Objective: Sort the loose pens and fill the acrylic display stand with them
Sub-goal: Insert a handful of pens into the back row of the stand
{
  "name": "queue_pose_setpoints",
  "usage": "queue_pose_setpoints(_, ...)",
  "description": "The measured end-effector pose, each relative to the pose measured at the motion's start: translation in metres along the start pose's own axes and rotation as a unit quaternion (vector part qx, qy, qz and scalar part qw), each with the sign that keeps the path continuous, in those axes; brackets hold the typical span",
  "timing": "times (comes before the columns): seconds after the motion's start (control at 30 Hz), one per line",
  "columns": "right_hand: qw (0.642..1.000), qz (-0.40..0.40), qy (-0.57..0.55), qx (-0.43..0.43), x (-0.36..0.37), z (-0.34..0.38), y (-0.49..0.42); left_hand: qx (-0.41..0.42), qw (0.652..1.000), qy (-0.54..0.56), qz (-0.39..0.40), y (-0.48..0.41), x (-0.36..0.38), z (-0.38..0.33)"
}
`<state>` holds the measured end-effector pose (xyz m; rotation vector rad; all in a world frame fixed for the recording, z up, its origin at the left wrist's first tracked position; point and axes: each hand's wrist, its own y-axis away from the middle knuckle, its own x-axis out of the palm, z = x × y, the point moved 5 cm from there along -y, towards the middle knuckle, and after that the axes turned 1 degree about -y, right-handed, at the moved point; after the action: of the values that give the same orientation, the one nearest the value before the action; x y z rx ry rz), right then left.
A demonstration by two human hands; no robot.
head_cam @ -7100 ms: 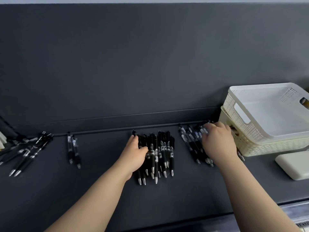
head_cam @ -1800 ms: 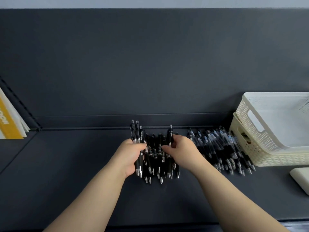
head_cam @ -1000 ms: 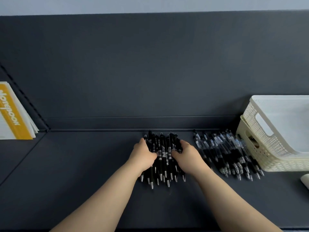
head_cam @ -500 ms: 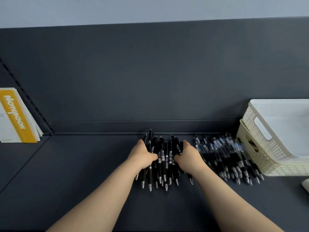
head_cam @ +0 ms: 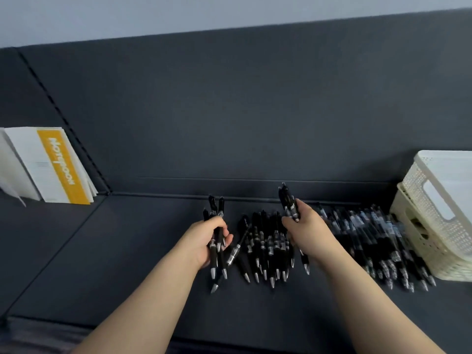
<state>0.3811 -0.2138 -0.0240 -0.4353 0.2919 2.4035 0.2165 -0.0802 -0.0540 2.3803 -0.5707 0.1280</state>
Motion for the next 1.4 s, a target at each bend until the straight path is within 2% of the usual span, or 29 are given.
queue_pose_setpoints(0.2, 0.994, 0.036, -0.105, -0.017, 0.042, 0.026, 0.01, -0.041, 0.984, 0.162, 0.063, 0.011, -0.022, -0.004)
queue_pose_setpoints(0.47, 0.983, 0.102, -0.13, -0.078, 0.142, 0.09, 0.047, -0.014, 0.972, 0.211, 0.105, 0.051, -0.095, -0.032)
queue_pose_setpoints(0.73, 0.968, 0.188, -0.118, -0.113, 0.312, 0.167, 0.099, 0.053, 0.988, 0.137, 0.057, 0.091, -0.254, -0.073)
queue_pose_setpoints(0.93, 0.952, 0.227, -0.11, -0.175, 0.433, 0.224, 0.141, 0.105, 0.976, 0.189, 0.035, 0.119, -0.38, -0.095)
queue_pose_setpoints(1.1, 0.92, 0.292, -0.102, -0.242, 0.517, 0.265, 0.174, 0.152, 0.965, 0.214, 0.005, 0.144, -0.469, -0.109)
queue_pose_setpoints(1.23, 0.899, 0.342, -0.059, -0.267, 0.572, 0.282, 0.187, 0.197, 0.955, 0.219, -0.026, 0.158, -0.522, -0.119)
queue_pose_setpoints(1.4, 0.871, 0.401, -0.019, -0.283, 0.626, 0.305, 0.186, 0.202, 0.95, 0.225, -0.075, 0.154, -0.574, -0.134)
